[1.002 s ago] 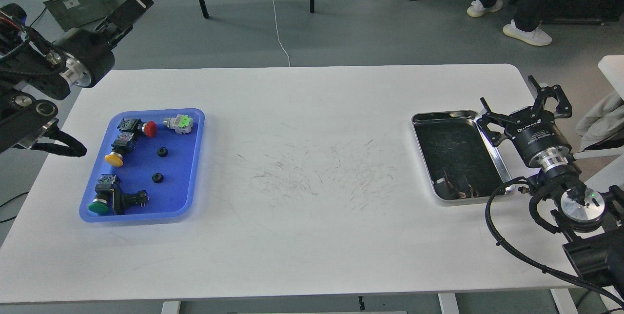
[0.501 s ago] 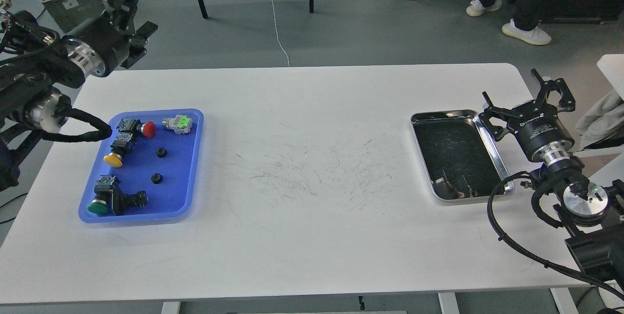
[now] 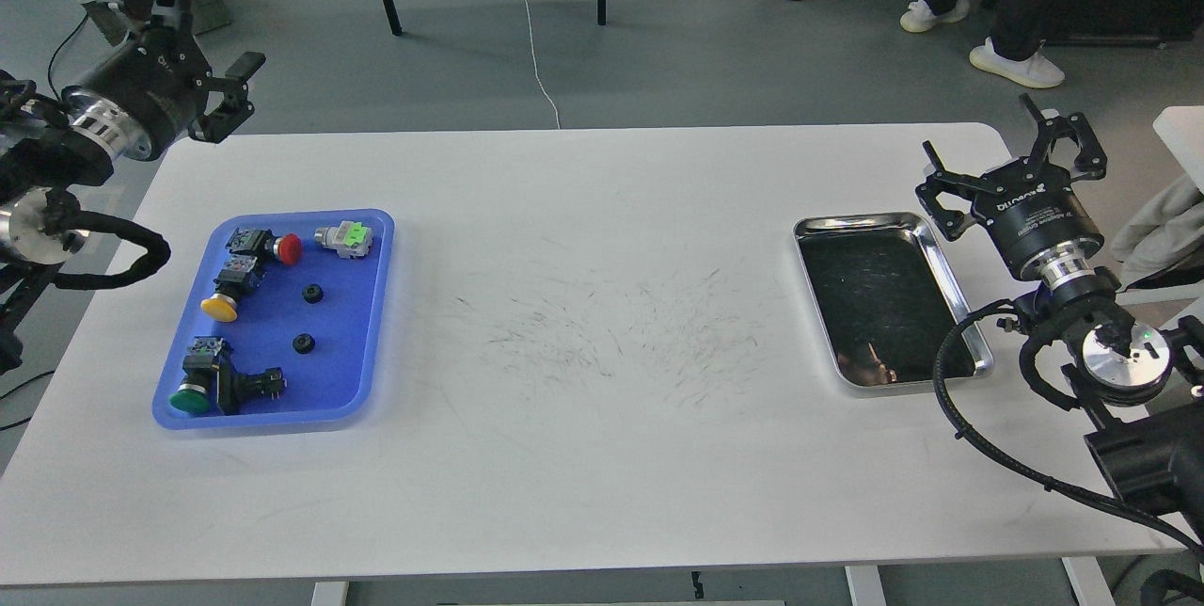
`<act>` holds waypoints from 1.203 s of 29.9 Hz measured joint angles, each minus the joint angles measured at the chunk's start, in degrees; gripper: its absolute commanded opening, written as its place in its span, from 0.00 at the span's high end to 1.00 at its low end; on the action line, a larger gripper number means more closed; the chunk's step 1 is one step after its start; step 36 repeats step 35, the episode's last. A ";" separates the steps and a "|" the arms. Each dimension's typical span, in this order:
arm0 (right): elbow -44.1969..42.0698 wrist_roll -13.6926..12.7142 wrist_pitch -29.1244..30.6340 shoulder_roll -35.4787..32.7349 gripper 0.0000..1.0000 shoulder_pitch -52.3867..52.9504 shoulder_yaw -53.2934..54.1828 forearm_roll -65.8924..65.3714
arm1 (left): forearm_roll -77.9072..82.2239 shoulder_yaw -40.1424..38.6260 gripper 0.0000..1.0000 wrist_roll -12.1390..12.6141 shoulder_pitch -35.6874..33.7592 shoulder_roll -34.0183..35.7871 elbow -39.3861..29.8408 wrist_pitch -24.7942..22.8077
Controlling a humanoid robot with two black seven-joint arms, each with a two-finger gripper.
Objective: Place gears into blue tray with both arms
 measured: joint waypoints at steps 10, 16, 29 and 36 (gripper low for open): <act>0.97 -1.88 0.00 -1.36 0.01 -1.32 -0.51 0.00 | -8.90 -2.81 0.02 -2.17 1.50 -9.42 9.06 -2.77; 3.91 -1.91 -3.15 -1.06 0.01 1.90 -1.85 -0.09 | -9.85 -7.16 0.02 -2.21 1.58 -14.42 20.23 -9.07; 1.27 -3.19 -5.85 1.33 0.01 5.82 -2.56 -0.11 | -14.48 -7.91 0.02 -2.15 4.30 -13.86 21.68 -9.92; 1.28 -2.61 -5.67 1.71 0.01 5.51 -2.52 -0.04 | -14.49 -7.80 0.01 -2.37 4.93 -14.26 21.39 -9.92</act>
